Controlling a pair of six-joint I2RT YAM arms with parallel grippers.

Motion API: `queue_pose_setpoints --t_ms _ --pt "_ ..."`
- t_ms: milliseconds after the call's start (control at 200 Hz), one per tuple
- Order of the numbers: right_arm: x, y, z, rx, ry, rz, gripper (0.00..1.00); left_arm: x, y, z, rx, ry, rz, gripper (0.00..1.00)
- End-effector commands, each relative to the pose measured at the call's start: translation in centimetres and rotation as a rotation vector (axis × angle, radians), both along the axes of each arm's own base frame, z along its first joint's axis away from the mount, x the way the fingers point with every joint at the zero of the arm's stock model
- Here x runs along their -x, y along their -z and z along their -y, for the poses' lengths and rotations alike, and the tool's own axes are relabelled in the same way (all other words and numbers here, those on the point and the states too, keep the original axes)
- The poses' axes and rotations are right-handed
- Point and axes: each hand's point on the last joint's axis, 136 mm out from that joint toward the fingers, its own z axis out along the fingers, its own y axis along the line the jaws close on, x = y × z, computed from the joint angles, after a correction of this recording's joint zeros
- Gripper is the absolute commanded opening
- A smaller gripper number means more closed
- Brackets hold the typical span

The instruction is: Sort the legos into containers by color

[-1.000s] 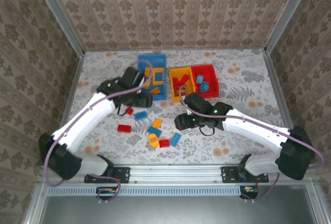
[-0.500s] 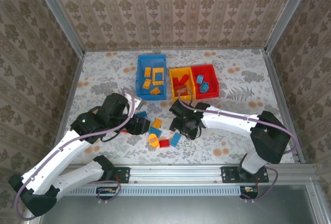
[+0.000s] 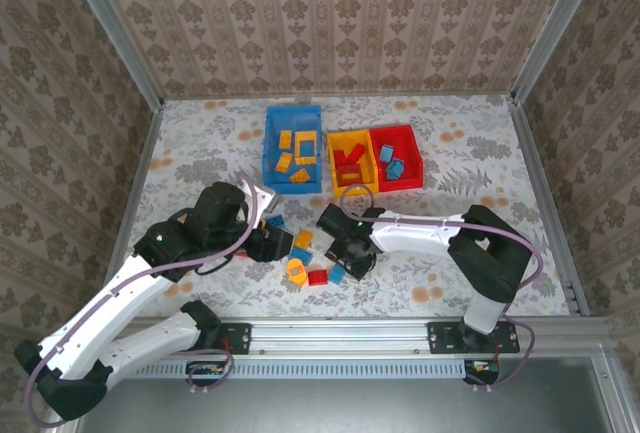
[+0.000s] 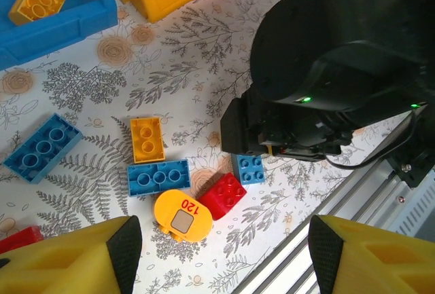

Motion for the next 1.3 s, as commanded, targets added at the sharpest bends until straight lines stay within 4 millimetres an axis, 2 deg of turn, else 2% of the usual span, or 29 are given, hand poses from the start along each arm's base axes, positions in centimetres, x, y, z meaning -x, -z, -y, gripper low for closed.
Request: queue_pose_setpoints --t_ms 0,110,190,305,360,455,585,735,800,880,1025,1115,1295 --pt "-0.1 0.7 -0.8 0.001 0.024 -0.025 0.55 0.2 -0.1 0.4 0.008 0.022 0.003 0.69" --pt "-0.1 0.9 -0.8 0.007 0.027 -0.029 0.49 0.1 0.1 0.4 0.002 0.022 0.0 0.69" --pt "-0.5 0.7 -0.8 0.015 0.023 -0.012 0.4 0.0 -0.1 0.6 0.009 0.023 0.004 0.69" --pt "-1.9 -0.7 -0.6 0.031 -0.009 0.047 0.29 -0.3 -0.3 1.1 0.016 0.028 0.003 0.69" --pt "-2.8 -2.0 0.1 0.064 -0.043 0.08 0.27 -0.6 -0.5 1.4 0.019 0.03 0.009 0.69" --pt "-4.9 -5.0 2.8 0.147 -0.096 0.152 0.27 -1.5 -1.3 2.2 0.029 0.035 0.027 0.69" --pt "-8.1 -9.2 9.0 0.281 -0.159 0.249 0.25 -3.4 -2.7 4.2 0.052 0.04 0.049 0.69" --pt "-13.4 -13.5 15.4 0.415 -0.275 0.358 0.25 -6.5 -4.2 7.4 0.095 0.042 0.065 0.69" --pt "-16.0 -14.8 17.2 0.482 -0.338 0.396 0.25 -8.1 -4.6 8.6 0.111 0.035 0.063 0.69" --pt "-19.4 -15.9 18.4 0.548 -0.406 0.44 0.25 -10.2 -4.9 10.3 0.13 0.027 0.064 0.69" --pt "-25.0 -16.2 19.2 0.607 -0.465 0.489 0.25 -13.7 -5.0 12.8 0.135 0.009 0.064 0.69" --pt "-27.9 -15.3 19.2 0.63 -0.499 0.502 0.25 -15.5 -4.8 14.0 0.136 -0.002 0.061 0.69" --pt "-31.5 -12.5 19.3 0.636 -0.511 0.465 0.25 -17.7 -3.6 15.9 0.125 -0.005 0.035 0.69"
